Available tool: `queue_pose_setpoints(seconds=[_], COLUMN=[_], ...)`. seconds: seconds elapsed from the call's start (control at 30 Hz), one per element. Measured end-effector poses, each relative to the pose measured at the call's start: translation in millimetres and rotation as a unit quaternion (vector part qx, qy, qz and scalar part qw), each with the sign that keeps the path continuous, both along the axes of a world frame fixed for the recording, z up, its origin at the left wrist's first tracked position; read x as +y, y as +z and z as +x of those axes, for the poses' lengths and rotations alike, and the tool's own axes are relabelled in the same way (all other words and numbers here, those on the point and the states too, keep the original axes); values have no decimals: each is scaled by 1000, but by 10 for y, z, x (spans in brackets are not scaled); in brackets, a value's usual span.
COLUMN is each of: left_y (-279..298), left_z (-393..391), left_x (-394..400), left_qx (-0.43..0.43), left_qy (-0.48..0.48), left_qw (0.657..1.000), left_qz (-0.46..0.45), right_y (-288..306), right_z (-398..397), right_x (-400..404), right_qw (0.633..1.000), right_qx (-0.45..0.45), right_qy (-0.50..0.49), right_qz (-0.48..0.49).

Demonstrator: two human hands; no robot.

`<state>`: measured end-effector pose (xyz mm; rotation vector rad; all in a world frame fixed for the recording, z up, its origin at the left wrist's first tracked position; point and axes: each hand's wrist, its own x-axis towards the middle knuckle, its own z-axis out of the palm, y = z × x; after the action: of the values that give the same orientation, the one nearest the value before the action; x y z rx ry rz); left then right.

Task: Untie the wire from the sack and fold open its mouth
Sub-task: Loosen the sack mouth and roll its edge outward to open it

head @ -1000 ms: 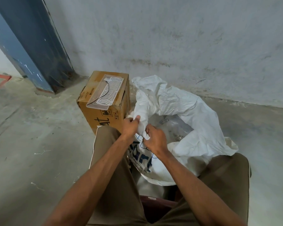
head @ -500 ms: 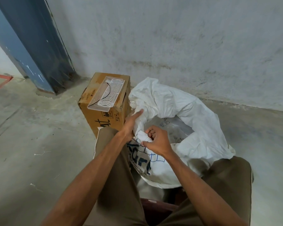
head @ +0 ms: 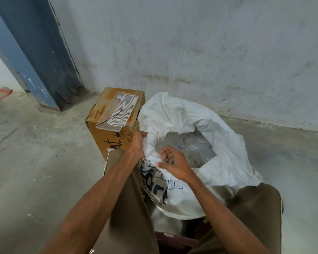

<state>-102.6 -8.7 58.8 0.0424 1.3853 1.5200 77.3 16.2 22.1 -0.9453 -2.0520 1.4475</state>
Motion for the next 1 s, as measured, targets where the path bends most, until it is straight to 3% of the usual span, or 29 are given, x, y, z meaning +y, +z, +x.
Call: queue_pose_setpoints(seconds=[0.03,0.1,0.17,0.23,0.3,0.37,0.47,0.57,0.7,0.83,0.87,0.93,1.0], left_y=[30,16,6,-26,54,124,116,106,119,36,6,12,86], left_z=[-1,-40,-108,-192,-214,-248,-355,-369,-236,-137,-157,-185,-183], left_x=[-24,-35,-49,-25,-54,-92,-133,-141,-85,82,128,188,209], left_qx=[2,7,29,51,37,45,143,251,382,556,575,595,593], left_qy=[-12,-62,-113,-156,-184,-236,-347,-355,-297,-328,-327,-306,-305], left_qw=[1000,998,993,986,982,970,927,900,875,762,747,740,743], left_qz=[0,-13,-31,-24,-4,20,-17,-20,1,-53,-62,-66,-55], right_y=[50,147,241,309,348,354,408,522,641,717,753,804,867], right_z=[-8,-69,-196,-345,-473,-546,-638,-727,-759,-798,-802,-781,-737], right_x=[44,163,288,417,551,690,841,883,890,916,931,985,1009], right_qw=[999,981,918,846,813,788,762,728,730,751,764,781,763], right_qx=[11,-18,-123,-233,-312,-335,-329,-379,-388,-389,-389,-393,-416], right_qy=[-17,-49,-50,-25,30,67,118,164,154,158,160,161,165], right_qz=[28,186,373,479,490,513,546,548,541,510,490,457,467])
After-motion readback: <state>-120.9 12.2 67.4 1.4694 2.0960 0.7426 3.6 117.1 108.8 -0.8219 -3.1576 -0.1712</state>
